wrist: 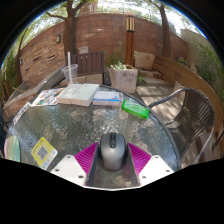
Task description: Arrange mouse
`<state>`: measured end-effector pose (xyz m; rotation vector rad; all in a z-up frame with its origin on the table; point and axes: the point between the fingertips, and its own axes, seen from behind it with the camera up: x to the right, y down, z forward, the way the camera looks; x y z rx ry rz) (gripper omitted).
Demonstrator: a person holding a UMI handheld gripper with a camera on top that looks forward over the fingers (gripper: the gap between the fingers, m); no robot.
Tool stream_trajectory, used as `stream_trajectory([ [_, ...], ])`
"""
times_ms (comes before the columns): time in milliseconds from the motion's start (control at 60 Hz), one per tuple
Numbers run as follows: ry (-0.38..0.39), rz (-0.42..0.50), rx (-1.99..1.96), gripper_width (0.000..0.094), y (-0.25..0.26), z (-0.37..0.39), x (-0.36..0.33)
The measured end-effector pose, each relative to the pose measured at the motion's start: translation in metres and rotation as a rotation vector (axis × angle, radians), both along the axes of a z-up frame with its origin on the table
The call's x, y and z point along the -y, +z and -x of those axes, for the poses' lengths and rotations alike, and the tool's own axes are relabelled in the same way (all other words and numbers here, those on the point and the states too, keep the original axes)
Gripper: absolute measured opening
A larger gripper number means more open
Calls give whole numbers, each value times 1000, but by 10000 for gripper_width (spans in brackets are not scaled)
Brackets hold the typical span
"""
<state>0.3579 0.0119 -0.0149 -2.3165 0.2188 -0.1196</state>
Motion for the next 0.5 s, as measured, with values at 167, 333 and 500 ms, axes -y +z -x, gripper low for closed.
stream_trajectory([
  [167,7,2,18,429,-2,2,-3],
  [333,-16,4,59,367,13,0,2],
  [500,-100,-186,104,359,139,23,15],
])
